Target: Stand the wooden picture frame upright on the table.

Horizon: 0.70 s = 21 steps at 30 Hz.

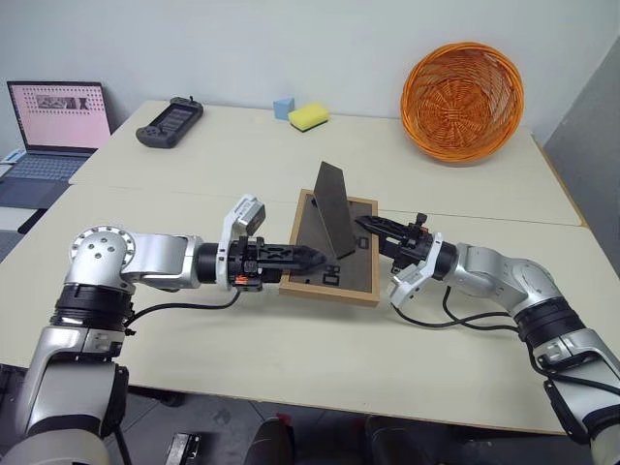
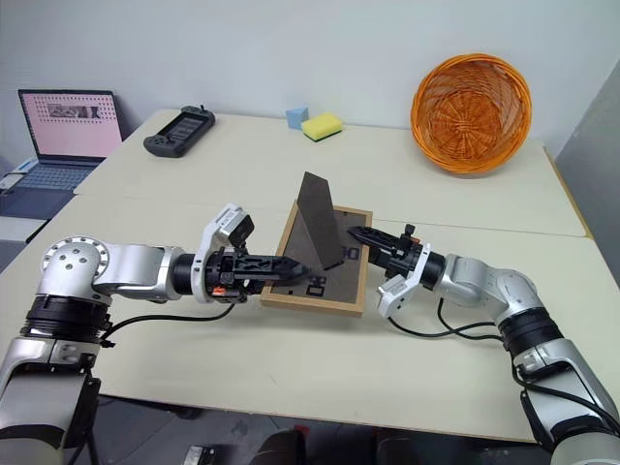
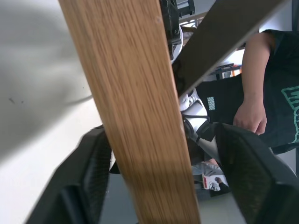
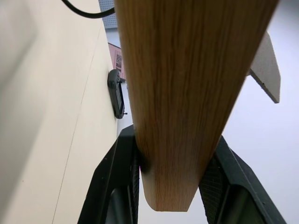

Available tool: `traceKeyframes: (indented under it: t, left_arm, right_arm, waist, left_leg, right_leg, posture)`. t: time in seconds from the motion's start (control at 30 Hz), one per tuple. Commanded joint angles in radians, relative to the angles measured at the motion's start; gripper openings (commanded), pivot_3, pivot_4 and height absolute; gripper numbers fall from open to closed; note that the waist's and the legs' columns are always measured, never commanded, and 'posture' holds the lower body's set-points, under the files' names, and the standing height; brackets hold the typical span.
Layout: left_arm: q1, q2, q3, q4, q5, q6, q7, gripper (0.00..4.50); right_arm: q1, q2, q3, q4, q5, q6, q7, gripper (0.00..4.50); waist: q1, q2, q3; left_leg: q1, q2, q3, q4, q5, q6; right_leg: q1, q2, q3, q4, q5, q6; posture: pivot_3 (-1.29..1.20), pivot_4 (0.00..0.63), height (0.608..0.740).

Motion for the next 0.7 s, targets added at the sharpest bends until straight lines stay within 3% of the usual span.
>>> traceKeyframes:
  t: [0.03,0.13,0.27,0.43,0.6,0.7]
  left_arm:
    - [-0.015,0.023,0.009,-0.025,-0.010,-0.009,-0.014,4.06]
    - [0.006,0.069,0.082,-0.100,0.094,-0.035,-0.069,4.06]
    - [0.054,0.156,0.204,-0.262,0.382,-0.188,-0.351,4.06]
    - [0.159,0.234,0.241,-0.450,0.644,-0.390,-0.621,4.06]
    - [0.264,0.254,0.279,-0.599,0.786,-0.524,-0.741,4.06]
    - [0.321,0.252,0.297,-0.675,0.840,-0.576,-0.764,4.06]
  right_arm:
    - [-0.016,-0.003,-0.019,-0.021,0.041,0.000,-0.010,1.45]
    - [-0.016,-0.004,-0.016,-0.014,0.043,-0.003,-0.006,1.45]
    - [-0.016,-0.005,-0.025,0.007,0.110,0.001,0.046,1.45]
    - [-0.015,0.001,-0.032,0.040,0.281,0.025,0.183,1.45]
    - [-0.005,0.050,-0.042,0.037,0.617,0.218,0.494,1.45]
    - [0.010,0.109,-0.083,-0.049,0.870,0.493,0.693,1.45]
  waist:
    - [0.000,0.000,0.000]
    - [-0.002,0.000,0.000]
    - [-0.009,0.000,0.000]
    - [-0.011,0.000,0.000]
    - [-0.012,0.000,0.000]
    - [-0.014,0.000,0.000]
  left_leg:
    - [0.000,0.000,0.000,0.000,0.000,0.000]
    - [0.000,0.000,0.000,0.000,0.000,0.000]
    - [0.000,0.001,0.000,0.000,0.000,0.000]
    - [0.001,0.001,0.002,-0.001,0.000,0.000]
    - [0.001,0.002,0.002,-0.001,-0.001,0.001]
    - [0.001,0.003,0.002,-0.001,-0.002,0.003]
  right_leg:
    - [0.000,0.000,0.000,0.000,0.000,0.000]
    - [0.000,0.000,0.000,0.000,0.000,0.000]
    - [0.000,0.001,0.000,0.000,0.000,0.000]
    - [0.001,0.000,0.000,-0.001,0.000,0.000]
    - [0.002,0.001,0.001,-0.002,0.000,0.000]
    - [0.002,0.001,0.001,-0.002,0.000,0.000]
  posture:
    - [0.00,0.150,0.740]
    - [0.00,0.150,0.740]
    - [0.00,0.150,0.740]
    - [0.00,0.150,0.740]
    - [0.00,0.150,0.740]
    - [0.00,0.150,0.740]
